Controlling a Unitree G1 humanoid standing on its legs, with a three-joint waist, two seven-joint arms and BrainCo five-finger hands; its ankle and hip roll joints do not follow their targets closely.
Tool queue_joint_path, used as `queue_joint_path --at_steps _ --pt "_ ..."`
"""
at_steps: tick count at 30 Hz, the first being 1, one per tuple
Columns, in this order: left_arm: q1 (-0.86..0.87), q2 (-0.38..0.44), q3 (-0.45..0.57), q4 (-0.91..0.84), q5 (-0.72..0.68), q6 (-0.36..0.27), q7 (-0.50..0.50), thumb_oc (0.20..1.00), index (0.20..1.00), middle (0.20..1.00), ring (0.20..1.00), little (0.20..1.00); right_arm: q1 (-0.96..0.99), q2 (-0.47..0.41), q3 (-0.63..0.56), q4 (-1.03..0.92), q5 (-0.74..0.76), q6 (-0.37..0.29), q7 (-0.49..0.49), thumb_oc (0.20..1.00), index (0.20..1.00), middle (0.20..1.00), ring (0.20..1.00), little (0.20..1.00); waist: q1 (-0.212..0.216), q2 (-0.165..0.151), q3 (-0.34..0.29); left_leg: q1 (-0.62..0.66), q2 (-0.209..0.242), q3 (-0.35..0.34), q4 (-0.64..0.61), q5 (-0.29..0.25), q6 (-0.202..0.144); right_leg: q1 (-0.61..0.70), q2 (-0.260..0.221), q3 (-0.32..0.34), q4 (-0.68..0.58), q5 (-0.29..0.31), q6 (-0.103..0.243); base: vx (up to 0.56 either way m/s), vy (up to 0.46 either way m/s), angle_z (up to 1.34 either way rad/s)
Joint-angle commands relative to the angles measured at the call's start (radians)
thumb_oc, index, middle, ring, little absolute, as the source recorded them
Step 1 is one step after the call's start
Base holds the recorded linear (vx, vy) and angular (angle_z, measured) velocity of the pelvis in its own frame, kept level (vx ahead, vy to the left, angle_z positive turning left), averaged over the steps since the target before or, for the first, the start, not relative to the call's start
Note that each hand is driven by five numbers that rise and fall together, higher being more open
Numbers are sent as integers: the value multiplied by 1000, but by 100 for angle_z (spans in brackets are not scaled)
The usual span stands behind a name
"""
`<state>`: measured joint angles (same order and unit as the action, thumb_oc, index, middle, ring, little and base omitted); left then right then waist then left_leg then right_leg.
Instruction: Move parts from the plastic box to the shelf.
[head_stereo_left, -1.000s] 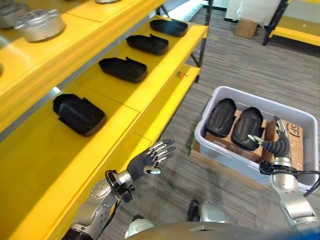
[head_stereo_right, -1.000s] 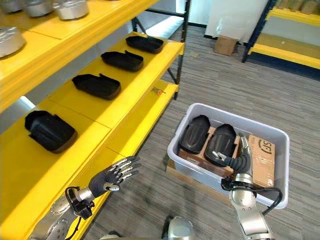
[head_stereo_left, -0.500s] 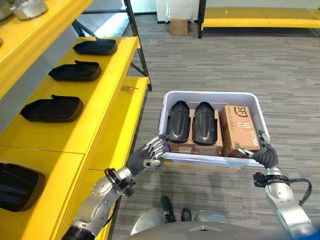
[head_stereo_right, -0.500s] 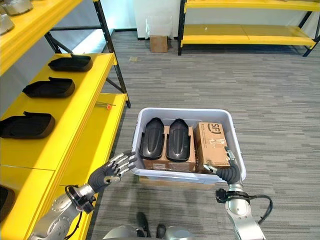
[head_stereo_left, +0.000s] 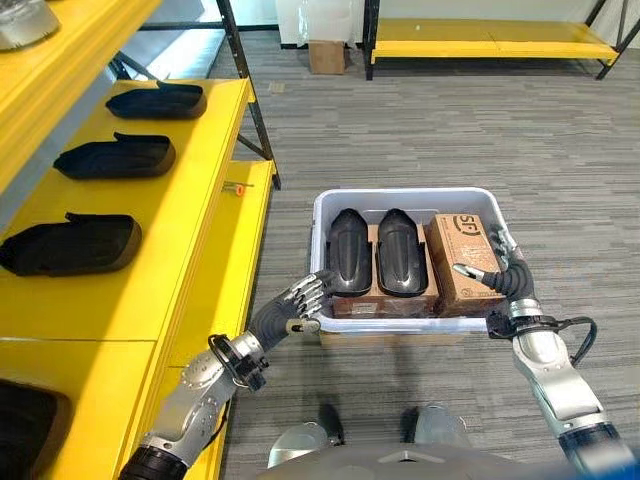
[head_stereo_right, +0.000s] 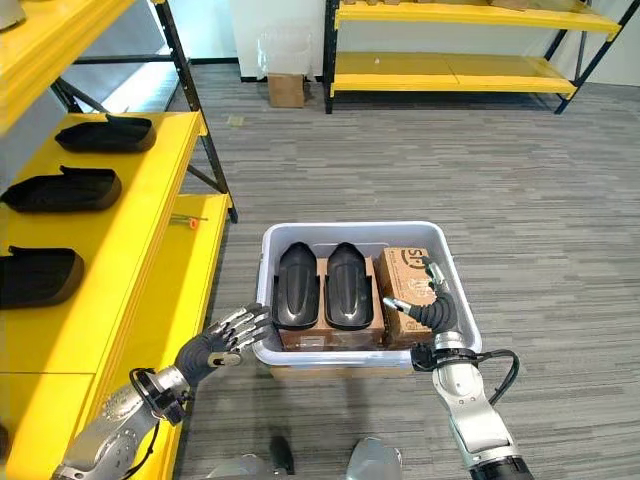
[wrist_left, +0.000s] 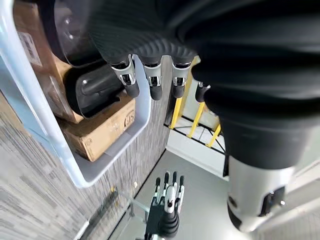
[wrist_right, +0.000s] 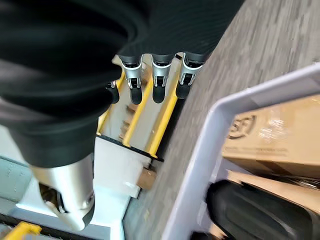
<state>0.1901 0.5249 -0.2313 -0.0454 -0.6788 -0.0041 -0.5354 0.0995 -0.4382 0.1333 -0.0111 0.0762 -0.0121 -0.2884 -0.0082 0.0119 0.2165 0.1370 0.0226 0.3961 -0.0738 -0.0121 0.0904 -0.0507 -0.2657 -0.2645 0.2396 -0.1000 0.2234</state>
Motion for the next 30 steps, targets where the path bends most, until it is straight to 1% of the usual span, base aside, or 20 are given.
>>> queue_joint_path --at_steps 1,2,3,4,5,6,7,8,9,11,14,16,18,19,20,22,23,24,28,30 --pt "10 16 29 -39 3 -33 39 1000 1000 1000 1000 1000 -31 29 4 -30 7 -48 -4 1000 1000 1000 1000 1000 10 -30 -6 43 -24 -5 -8 -79 -48 4 -38 -19 -72 332 38 120 -493 7" --pt "10 17 29 -38 8 -30 18 1000 1000 1000 1000 1000 -36 33 10 -34 8 -56 6 1000 1000 1000 1000 1000 12 -33 -1 43 -17 -2 -6 -81 -48 -13 -52 -18 -78 356 38 53 -370 -13" --pt "12 18 30 -37 10 -35 4 1000 1000 1000 1000 1000 -37 33 13 -37 9 -59 15 1000 1000 1000 1000 1000 13 -35 2 31 -9 10 6 -72 -48 -16 -53 -21 -86 355 34 41 -258 -18" --pt "16 19 27 -36 9 -40 -5 1000 1000 1000 1000 1000 -37 31 15 -38 13 -60 22 1000 1000 1000 1000 1000 14 -30 0 35 -1 -6 7 -82 -55 -3 -47 -13 -92 324 38 77 -458 -6" --pt "32 18 25 -31 -26 -64 -32 1000 1000 1000 1000 1000 -33 22 24 -29 24 -70 53 1000 1000 1000 1000 1000 15 -32 4 13 24 -1 34 -55 -61 36 -24 -23 -131 271 14 230 -503 6" --pt "41 14 31 -34 -33 -76 -32 1000 1000 1000 1000 1000 -35 15 31 -29 11 -64 61 1000 1000 1000 1000 1000 23 -30 -4 27 35 -3 33 -61 -74 72 -7 -42 -141 224 15 244 -653 5" --pt "40 7 33 -47 -56 -77 -38 1000 1000 1000 1000 1000 -36 -5 37 -30 21 -50 72 1000 1000 1000 1000 1000 27 -29 -11 28 67 2 40 -43 -94 104 24 -67 -149 153 -11 253 -462 -9" --pt "32 -3 26 -59 -71 -72 -53 1000 1000 1000 1000 1000 -46 -14 43 -18 18 -51 72 1000 1000 1000 1000 1000 31 -29 -14 24 88 7 49 -32 -108 125 40 -89 -150 110 -32 177 -433 -12" --pt "26 -12 16 -69 -68 -65 -58 1000 1000 1000 1000 1000 -55 -17 49 -2 11 -58 66 1000 1000 1000 1000 1000 33 -31 -15 22 106 7 58 -26 -121 140 52 -98 -150 88 -49 118 -283 -3" --pt "21 -18 7 -74 -54 -60 -62 1000 1000 1000 1000 1000 -65 -18 55 10 10 -63 62 1000 1000 1000 1000 1000 35 -33 -17 21 116 2 63 -22 -131 150 61 -102 -151 78 -58 100 -232 1" --pt "-4 -35 -9 -86 -50 -39 -41 1000 1000 1000 1000 1000 -93 -24 70 35 17 -66 56 1000 1000 1000 1000 1000 32 -32 -19 15 145 -12 95 -21 -155 169 84 -115 -142 44 -88 141 -345 7" --pt "-31 -35 -10 -69 -61 -34 -33 1000 1000 1000 1000 1000 -109 -27 71 35 8 -67 53 1000 1000 1000 1000 1000 22 -26 -13 -2 140 9 180 -55 -152 166 81 -128 -115 30 -101 55 -212 10" --pt "-42 -37 -7 -62 -64 -29 -42 1000 1000 1000 1000 1000 -120 -31 72 41 -1 -73 63 1000 1000 1000 1000 1000 27 -23 -5 -20 139 -20 226 -72 -150 157 77 -114 -95 25 -108 19 12 12" --pt "-44 -42 -5 -51 -50 -35 -60 1000 1000 1000 1000 1000 -130 -30 70 63 -9 -76 67 1000 1000 1000 1000 1000 27 -19 1 -22 176 -36 224 -50 -168 157 74 -97 -83 20 -114 73 274 -2" --pt "-49 -51 -4 -49 -48 -17 -64 1000 1000 1000 1000 1000 -122 -33 70 60 -8 -61 56 1000 1000 1000 1000 1000 9 -11 -7 -11 251 -16 175 51 -210 157 67 -93 -78 13 -115 29 410 -9" --pt "-69 -61 -9 -45 -52 1 -56 1000 1000 1000 1000 1000 -126 -42 74 62 5 -50 42 1000 1000 1000 1000 1000 -1 2 -7 -25 286 -27 164 113 -215 139 56 -81 -59 17 -121 -25 439 -8" --pt "-84 -57 -14 -37 -59 2 -43 1000 1000 1000 1000 1000 -132 -46 72 65 11 -55 46 1000 1000 1000 1000 1000 -10 3 -8 -17 275 -25 161 79 -206 132 39 -73 -39 12 -112 -46 551 -12" --pt "-111 -52 -22 -28 -50 8 -25 1000 1000 1000 1000 1000 -128 -49 58 64 8 -70 63 1000 1000 1000 1000 1000 -24 5 -8 0 244 -18 148 31 -192 117 13 -71 -12 16 -90 -55 562 -14" --pt "-118 -27 -43 -21 0 -7 15 1000 1000 1000 1000 1000 -101 -30 18 65 83 -49 87 1000 1000 1000 1000 1000 -43 0 5 13 202 -6 150 2 -168 121 -8 -59 -8 43 -64 -11 333 0" --pt "-80 -12 -24 -29 20 -24 27 1000 1000 1000 1000 1000 -86 -5 -2 80 56 -36 106 1000 1000 1000 1000 1000 -32 -16 19 9 182 -6 161 -14 -153 125 -11 -46 -35 78 -46 -6 213 -2"
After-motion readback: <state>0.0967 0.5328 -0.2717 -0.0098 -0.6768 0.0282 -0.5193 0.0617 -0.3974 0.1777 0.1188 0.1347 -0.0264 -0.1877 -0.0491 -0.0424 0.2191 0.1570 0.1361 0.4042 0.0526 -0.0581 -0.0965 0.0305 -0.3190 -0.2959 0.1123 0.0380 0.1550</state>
